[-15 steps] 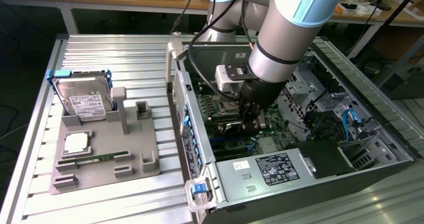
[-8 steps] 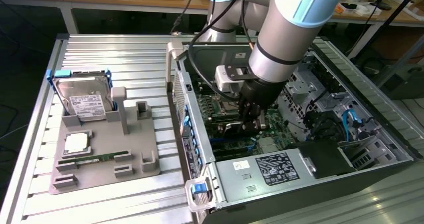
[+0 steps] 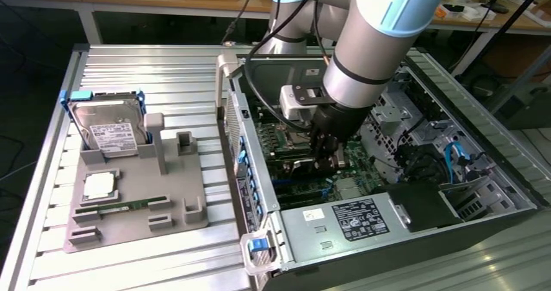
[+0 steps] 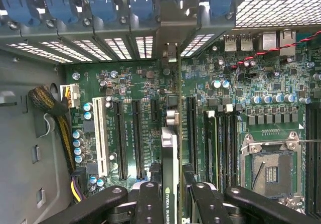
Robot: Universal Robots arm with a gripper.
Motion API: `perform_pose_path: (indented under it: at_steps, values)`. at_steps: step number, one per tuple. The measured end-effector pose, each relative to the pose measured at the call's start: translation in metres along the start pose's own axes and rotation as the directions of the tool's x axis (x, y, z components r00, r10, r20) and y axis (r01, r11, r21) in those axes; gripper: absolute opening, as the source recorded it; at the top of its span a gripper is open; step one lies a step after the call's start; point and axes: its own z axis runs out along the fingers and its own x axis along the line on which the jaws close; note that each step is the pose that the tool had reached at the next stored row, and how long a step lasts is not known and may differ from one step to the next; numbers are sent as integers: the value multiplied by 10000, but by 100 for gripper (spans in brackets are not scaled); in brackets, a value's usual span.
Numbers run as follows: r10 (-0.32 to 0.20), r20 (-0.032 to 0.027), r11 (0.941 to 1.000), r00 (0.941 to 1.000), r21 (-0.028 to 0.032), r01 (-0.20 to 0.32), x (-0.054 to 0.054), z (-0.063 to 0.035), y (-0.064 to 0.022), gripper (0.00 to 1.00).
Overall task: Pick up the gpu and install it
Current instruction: 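Insert the gpu into the slot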
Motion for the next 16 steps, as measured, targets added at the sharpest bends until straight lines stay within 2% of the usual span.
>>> perform_pose_path:
  at_steps: [6, 11, 16]
  values:
    - [7, 9, 10000, 10000, -12, -7, 0, -11, -3, 27]
    - [17, 9, 10000, 10000, -73, -17, -2, -40, -6, 27]
    - [30, 5, 10000, 10000, -93, -30, -2, -40, -7, 27]
